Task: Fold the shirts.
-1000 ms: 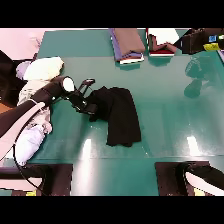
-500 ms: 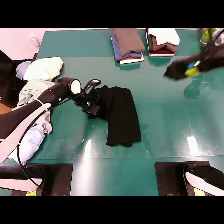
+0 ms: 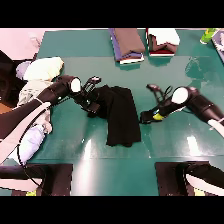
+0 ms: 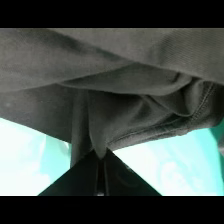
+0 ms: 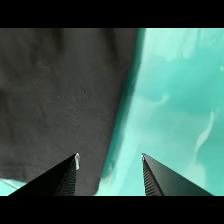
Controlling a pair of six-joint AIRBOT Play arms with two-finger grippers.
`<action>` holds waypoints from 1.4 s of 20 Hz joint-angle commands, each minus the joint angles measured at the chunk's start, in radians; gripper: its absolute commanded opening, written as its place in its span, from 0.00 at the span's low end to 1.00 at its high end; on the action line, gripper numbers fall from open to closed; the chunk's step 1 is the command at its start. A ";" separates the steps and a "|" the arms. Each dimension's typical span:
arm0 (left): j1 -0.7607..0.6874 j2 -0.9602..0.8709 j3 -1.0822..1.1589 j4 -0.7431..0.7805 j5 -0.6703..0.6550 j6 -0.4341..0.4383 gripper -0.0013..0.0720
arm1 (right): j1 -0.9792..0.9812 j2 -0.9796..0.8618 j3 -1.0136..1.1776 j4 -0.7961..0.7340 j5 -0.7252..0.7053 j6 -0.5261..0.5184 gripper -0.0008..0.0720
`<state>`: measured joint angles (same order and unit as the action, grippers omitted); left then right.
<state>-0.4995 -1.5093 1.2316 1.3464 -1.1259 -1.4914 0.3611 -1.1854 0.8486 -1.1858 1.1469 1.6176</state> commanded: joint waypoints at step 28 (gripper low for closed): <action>0.322 0.454 0.281 0.073 0.224 -0.071 0.05 | -0.370 0.426 0.607 -0.359 0.031 -0.052 0.04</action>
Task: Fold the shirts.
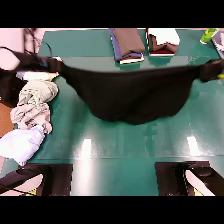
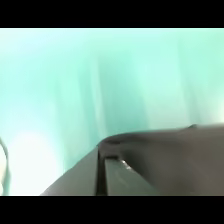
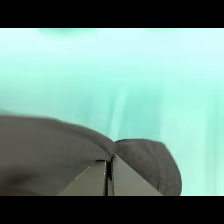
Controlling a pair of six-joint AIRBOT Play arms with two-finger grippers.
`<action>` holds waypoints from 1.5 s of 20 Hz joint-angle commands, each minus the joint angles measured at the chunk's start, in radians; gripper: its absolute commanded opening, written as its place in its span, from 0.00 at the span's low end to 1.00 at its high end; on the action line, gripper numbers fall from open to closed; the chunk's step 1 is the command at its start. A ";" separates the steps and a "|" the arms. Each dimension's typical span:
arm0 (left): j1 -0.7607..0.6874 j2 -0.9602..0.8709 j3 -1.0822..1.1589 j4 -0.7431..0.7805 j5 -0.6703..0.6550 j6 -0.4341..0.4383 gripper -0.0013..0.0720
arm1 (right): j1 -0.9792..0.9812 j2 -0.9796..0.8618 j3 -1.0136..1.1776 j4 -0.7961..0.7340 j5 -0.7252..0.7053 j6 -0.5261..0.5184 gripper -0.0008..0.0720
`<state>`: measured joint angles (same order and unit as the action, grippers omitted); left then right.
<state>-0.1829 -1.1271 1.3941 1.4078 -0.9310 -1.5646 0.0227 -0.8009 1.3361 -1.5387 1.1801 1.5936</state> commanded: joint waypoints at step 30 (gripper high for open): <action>0.005 -0.439 0.180 0.046 -0.138 0.047 0.05 | 0.072 -0.677 0.230 -0.003 0.011 -0.047 0.04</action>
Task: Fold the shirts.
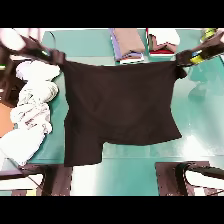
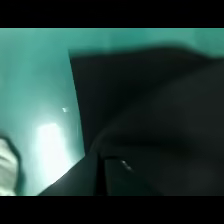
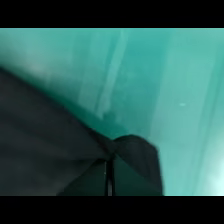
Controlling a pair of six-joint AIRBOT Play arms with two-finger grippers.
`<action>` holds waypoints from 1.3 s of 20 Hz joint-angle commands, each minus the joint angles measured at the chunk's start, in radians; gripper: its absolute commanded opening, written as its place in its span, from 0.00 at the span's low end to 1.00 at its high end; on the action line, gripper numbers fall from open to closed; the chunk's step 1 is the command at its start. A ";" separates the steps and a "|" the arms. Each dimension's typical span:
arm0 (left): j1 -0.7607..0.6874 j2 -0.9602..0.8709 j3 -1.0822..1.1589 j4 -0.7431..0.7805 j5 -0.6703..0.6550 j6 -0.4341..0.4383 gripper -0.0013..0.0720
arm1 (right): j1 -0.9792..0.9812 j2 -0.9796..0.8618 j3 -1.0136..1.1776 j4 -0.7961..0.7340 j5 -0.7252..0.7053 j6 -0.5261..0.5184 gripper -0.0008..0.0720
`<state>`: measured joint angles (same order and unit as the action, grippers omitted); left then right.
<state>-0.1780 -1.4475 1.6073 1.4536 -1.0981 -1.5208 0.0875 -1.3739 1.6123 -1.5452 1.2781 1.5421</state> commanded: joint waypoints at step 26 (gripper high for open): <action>0.051 0.396 -0.812 -0.078 -0.024 -0.078 0.67 | -0.412 0.389 -1.034 0.113 -0.006 0.005 0.63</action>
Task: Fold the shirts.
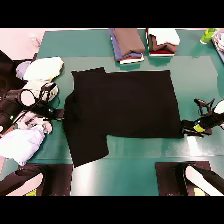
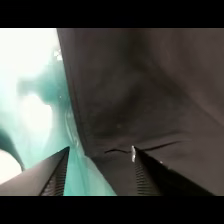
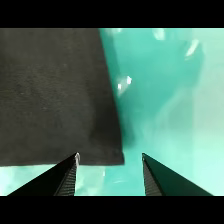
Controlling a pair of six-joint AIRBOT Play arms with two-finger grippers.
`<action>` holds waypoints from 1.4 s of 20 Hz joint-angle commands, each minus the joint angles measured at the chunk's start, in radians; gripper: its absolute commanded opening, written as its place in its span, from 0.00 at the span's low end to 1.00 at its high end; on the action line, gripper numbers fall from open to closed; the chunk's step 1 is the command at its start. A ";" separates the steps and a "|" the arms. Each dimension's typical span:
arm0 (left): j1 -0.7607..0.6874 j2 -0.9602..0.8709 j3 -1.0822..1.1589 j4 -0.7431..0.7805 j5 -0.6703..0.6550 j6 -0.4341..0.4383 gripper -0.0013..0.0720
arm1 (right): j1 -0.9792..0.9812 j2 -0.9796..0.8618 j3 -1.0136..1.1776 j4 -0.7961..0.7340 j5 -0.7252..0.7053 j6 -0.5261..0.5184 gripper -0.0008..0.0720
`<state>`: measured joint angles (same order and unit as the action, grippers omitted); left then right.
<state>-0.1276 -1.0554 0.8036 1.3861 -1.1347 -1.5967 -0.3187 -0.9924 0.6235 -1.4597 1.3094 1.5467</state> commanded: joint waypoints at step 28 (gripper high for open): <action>0.000 -0.104 -0.020 -0.109 -0.062 0.080 0.05 | 0.142 0.051 0.044 0.002 -0.044 0.000 0.04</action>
<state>-0.1276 -1.1812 0.7586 1.2942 -1.1805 -1.5452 -0.1772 -0.9424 0.6155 -1.4662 1.2598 1.5467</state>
